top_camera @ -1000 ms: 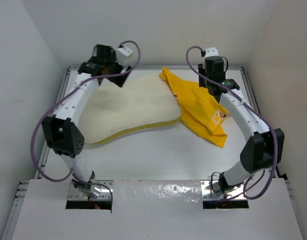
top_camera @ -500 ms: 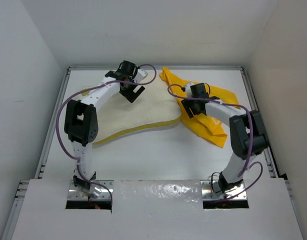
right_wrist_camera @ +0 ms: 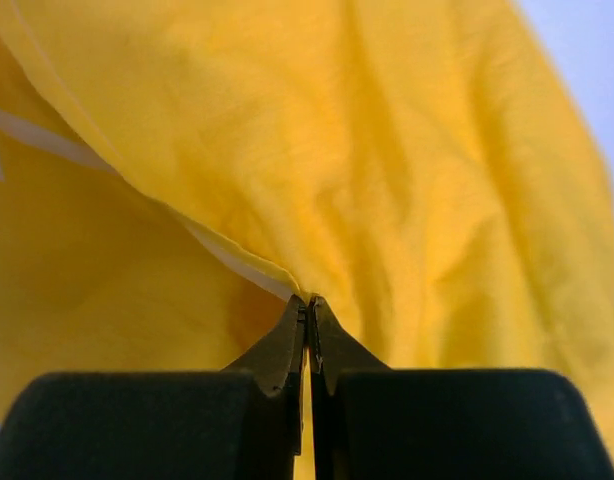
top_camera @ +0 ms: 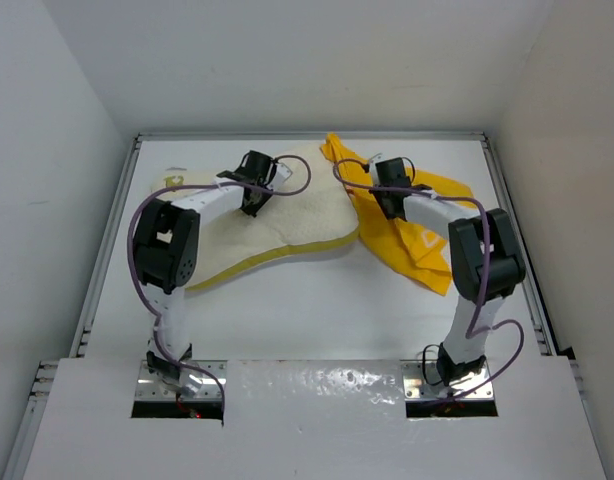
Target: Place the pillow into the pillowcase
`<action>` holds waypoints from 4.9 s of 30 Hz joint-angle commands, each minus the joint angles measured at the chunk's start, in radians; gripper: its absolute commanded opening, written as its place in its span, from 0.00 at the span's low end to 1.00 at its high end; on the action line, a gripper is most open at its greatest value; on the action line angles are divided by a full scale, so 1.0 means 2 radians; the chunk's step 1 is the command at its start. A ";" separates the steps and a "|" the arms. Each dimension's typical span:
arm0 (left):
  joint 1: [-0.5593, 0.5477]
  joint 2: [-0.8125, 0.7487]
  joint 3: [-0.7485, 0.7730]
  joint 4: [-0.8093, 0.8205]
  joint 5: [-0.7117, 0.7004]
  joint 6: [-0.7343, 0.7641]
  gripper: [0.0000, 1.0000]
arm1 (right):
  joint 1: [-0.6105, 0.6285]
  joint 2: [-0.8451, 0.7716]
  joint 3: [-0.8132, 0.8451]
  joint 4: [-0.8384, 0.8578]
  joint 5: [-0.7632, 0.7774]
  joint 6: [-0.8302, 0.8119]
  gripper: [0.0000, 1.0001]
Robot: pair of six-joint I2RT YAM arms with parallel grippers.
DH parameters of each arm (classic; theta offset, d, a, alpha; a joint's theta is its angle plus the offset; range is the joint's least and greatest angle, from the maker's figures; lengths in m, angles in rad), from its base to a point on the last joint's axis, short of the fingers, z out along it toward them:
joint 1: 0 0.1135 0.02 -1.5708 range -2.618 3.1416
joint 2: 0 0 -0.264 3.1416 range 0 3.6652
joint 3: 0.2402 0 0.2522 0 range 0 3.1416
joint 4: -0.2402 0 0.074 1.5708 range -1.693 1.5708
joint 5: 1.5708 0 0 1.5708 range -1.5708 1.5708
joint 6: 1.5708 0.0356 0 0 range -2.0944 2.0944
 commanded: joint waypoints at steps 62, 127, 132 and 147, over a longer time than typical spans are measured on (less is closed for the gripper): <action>0.059 0.003 0.109 -0.297 0.301 0.184 0.97 | -0.001 -0.079 0.109 -0.120 -0.002 0.051 0.00; 0.008 0.101 0.367 -0.198 0.232 -0.166 0.00 | 0.100 -0.039 0.221 -0.092 -0.126 -0.069 0.00; 0.022 0.098 0.369 -0.148 0.212 -0.240 0.00 | 0.106 -0.064 0.211 -0.156 -0.171 -0.081 0.00; 0.022 0.108 0.340 -0.068 0.169 -0.233 0.51 | 0.093 -0.103 0.231 -0.094 -0.082 0.017 0.99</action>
